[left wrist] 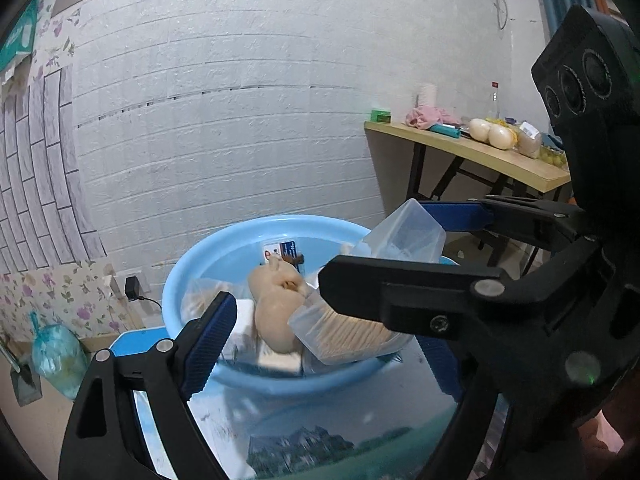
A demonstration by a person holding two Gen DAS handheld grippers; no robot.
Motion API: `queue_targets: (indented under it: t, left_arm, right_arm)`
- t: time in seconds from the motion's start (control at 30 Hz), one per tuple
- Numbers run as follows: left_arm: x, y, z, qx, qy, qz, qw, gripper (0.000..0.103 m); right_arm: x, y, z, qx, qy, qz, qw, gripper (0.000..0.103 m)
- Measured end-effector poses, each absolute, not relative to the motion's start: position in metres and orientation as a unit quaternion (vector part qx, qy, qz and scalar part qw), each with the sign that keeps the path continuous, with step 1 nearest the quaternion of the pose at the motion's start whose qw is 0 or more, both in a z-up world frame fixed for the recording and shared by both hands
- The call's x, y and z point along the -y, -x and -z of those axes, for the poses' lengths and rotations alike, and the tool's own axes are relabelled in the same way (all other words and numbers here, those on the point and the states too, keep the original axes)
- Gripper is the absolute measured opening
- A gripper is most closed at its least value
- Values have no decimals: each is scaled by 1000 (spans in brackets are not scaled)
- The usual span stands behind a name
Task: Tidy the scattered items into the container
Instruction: 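Lower the toothpick box into the basin and open the right gripper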
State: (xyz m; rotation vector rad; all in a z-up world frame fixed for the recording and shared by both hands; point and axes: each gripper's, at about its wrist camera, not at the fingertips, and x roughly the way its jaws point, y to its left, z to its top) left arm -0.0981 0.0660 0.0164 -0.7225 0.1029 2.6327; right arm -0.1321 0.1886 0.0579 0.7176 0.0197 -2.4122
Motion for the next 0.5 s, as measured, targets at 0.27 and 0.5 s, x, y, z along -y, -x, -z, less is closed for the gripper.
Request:
queue_targets:
  t: [0.27,0.5]
  left_arm:
    - [-66,136,-7,-35,272,-942,195,88]
    - [-62,153,1,-12,279,-944,174,88]
  right_arm:
    - [-187,174,-47,7,-282,911,300,93]
    - [-196,200,-33,26,-307,915,261,94]
